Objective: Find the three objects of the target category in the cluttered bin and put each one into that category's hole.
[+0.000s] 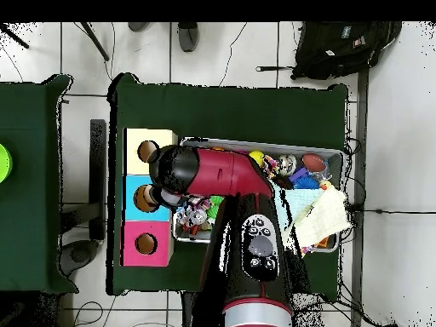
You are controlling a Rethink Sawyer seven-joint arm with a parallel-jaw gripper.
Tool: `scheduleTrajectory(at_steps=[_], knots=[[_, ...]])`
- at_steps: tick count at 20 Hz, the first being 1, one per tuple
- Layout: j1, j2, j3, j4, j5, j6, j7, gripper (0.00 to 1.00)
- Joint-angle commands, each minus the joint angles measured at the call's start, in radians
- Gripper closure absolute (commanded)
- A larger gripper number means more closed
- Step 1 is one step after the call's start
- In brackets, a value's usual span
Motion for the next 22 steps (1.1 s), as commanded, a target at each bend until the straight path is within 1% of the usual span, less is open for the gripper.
scheduleTrajectory(at_steps=[1, 14, 16, 19, 22], knots=[[-0.008, 0.005, 0.007, -0.054, -0.025, 0.120, 0.076, 1.00], [-0.001, -0.007, -0.004, -0.088, -0.032, 0.182, 0.086, 1.00], [-0.003, -0.004, -0.006, -0.104, -0.035, 0.203, 0.083, 1.00], [-0.005, -0.015, -0.004, -0.099, -0.030, 0.218, 0.079, 1.00], [-0.005, -0.013, -0.004, -0.120, -0.034, 0.241, 0.074, 1.00]])
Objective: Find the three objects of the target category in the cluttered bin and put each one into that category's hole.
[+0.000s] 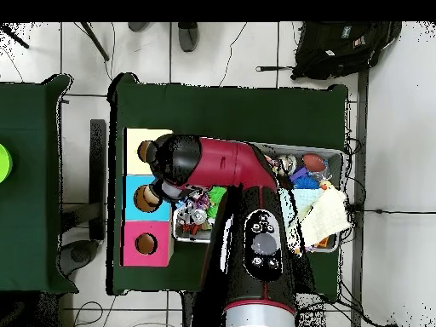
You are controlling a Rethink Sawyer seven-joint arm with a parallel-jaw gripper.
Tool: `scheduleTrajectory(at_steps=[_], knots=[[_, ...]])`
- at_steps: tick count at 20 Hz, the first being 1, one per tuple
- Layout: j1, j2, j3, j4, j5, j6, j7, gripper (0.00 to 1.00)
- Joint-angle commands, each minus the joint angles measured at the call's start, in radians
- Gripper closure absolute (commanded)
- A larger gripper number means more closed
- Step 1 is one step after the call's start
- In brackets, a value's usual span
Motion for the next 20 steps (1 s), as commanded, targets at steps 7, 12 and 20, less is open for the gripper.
scheduleTrajectory(at_steps=[7, 12, 20], knots=[[-0.021, -0.023, 0.002, -0.049, -0.063, 0.096, 0.019, 1.00], [-0.066, -0.026, 0.027, -0.019, -0.061, 0.036, -0.034, 1.00], [-0.131, -0.024, 0.047, -0.049, -0.116, 0.060, -0.118, 1.00]])
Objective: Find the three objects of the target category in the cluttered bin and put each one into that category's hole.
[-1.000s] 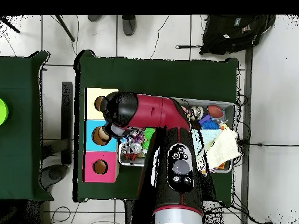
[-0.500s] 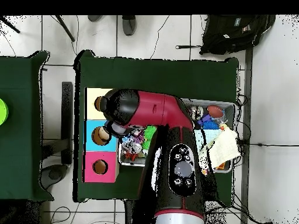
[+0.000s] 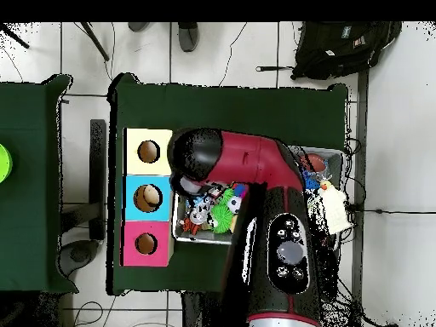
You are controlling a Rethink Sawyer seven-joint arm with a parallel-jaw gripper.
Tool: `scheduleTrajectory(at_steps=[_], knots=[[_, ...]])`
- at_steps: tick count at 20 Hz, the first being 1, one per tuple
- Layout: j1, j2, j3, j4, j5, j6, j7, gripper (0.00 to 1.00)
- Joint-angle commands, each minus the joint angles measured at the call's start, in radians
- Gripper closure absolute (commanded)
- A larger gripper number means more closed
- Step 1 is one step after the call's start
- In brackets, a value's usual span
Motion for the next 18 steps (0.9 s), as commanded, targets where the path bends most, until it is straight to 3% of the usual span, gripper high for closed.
scheduleTrajectory(at_steps=[1, 10, 18], knots=[[-0.083, 0.007, 0.059, -0.011, -0.064, 0.017, -0.130, 1.00], [-0.138, 0.002, 0.090, -0.024, -0.126, 0.036, -0.190, 1.00], [-0.135, -0.014, 0.108, -0.008, -0.147, 0.041, -0.156, 1.00]])
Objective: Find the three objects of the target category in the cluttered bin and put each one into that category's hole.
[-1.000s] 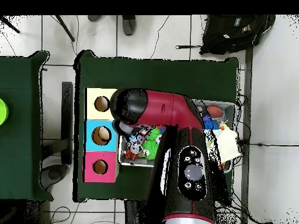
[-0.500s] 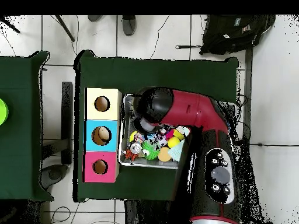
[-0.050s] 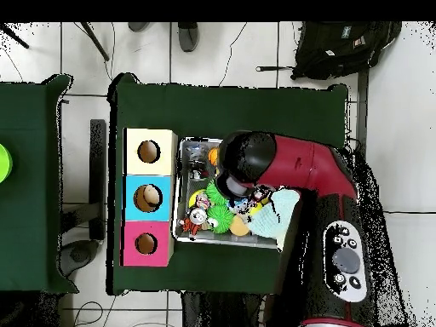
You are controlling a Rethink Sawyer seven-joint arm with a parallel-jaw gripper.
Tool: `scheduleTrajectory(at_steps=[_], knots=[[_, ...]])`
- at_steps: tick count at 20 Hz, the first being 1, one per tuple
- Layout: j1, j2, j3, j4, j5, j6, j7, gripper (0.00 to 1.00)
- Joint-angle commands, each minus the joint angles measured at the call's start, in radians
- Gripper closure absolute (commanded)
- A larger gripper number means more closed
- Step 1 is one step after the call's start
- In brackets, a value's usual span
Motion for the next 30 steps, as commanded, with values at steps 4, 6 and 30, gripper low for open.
scheduleTrajectory(at_steps=[4, 6, 30], knots=[[-0.009, -0.012, 0.110, 0.001, -0.039, 0.045, -0.146, 1.00], [-0.007, -0.012, 0.112, -0.001, -0.041, 0.048, -0.141, 1.00], [-0.218, 0.117, 0.538, -0.195, -0.213, 0.152, -0.981, 1.00]])
